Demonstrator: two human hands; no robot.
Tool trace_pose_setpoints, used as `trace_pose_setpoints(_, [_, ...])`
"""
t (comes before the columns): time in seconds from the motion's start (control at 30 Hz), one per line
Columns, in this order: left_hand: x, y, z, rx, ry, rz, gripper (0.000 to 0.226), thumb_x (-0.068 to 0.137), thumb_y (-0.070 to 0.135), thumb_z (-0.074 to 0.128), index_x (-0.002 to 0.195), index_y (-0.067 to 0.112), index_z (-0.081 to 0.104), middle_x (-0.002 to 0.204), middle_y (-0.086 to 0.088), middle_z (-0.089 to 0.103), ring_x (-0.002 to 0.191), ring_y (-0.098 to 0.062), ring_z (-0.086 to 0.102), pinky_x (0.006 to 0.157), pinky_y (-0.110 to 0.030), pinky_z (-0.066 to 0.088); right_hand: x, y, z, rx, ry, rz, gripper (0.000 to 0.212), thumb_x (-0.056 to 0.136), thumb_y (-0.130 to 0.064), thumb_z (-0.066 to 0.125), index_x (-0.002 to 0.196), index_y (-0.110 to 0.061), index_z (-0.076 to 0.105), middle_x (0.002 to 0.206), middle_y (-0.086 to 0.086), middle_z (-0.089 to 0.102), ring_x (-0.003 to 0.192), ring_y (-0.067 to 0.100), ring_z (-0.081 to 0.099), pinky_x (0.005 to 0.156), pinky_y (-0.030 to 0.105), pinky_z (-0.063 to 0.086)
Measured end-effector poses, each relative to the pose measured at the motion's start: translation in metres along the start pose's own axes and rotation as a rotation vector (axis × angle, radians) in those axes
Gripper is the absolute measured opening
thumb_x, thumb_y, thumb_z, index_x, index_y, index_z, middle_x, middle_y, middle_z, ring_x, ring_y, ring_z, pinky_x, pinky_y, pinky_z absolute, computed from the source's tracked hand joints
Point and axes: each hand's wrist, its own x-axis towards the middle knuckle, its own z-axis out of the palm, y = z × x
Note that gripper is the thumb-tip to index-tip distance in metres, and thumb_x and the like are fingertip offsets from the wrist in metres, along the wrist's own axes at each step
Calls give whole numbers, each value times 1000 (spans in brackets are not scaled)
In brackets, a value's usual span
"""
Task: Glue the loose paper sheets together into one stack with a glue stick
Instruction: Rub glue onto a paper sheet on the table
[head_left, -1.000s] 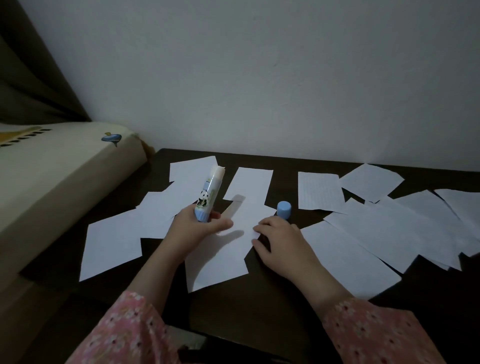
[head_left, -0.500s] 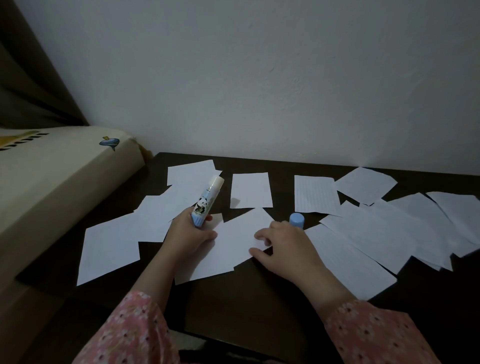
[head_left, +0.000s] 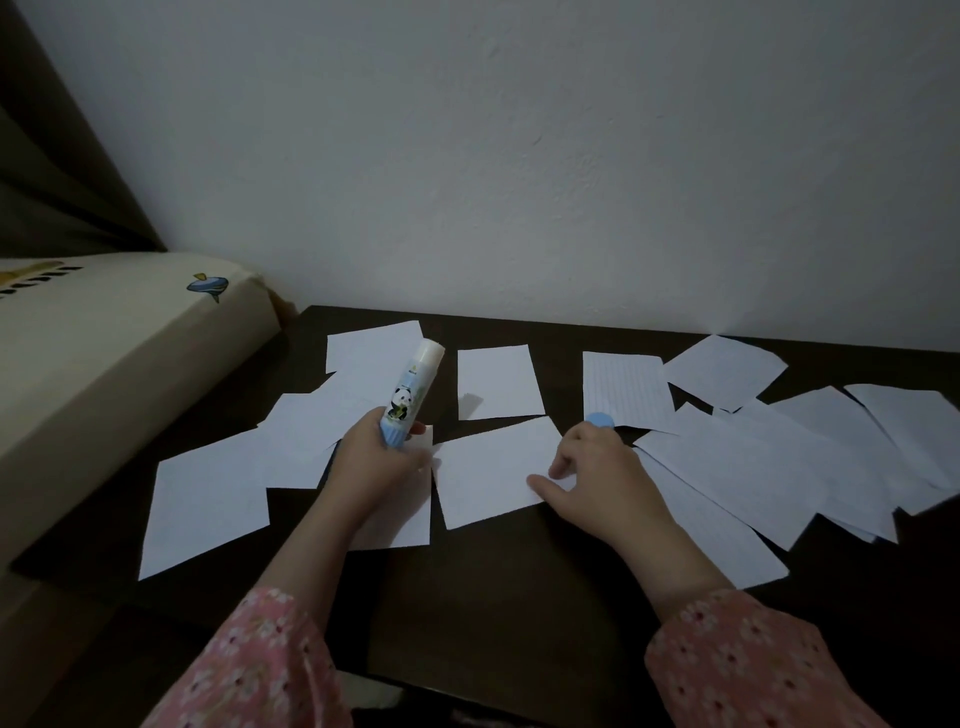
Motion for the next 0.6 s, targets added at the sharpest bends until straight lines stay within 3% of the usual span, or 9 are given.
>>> trace_pose_setpoints(0.1, [-3,5,8,-7,-43,19,45,82,15,73,121,20,51,114,7,56,105,-12,47,86,-30,43,-1,3,3,13,31,-32,28,89,-46,60,106,-25,65,123,-8,55,111,8,48,93,23,42])
trace_pose_setpoints(0.2, [-4,5,9,26,-49,21,45,81,12,73,120,18,52,113,4,58,101,-11,48,78,-22,40,-4,8,4,23,12,-22,42,90,-46,58,128,-29,57,135,-8,51,126,10,43,104,30,37])
trace_pose_setpoints(0.33, [-4,6,6,27,-41,23,48,83,10,71,126,15,50,116,0,58,105,-15,50,72,-20,40,-8,15,3,27,5,0,45,84,-58,60,120,-30,62,123,-10,52,117,8,45,101,30,41])
trace_pose_setpoints(0.4, [-7,9,7,16,-30,42,48,83,18,71,126,16,49,115,2,57,101,-14,51,73,-21,42,-11,18,2,48,21,-25,40,88,-53,57,119,-29,62,121,-10,54,115,6,45,100,28,41])
trace_pose_setpoints(0.5, [-16,19,10,-62,-50,75,35,87,38,65,115,24,49,101,7,54,84,-8,53,64,-18,43,-14,23,-5,43,73,-57,33,95,-38,52,125,-30,59,128,-10,53,119,5,43,102,26,33])
trace_pose_setpoints(0.6, [-26,28,11,-116,-94,104,27,91,46,54,103,22,55,94,-3,61,80,-11,55,66,-24,47,-19,31,-11,-8,-2,-79,36,94,-37,52,130,-33,54,138,-15,47,129,6,35,107,30,27])
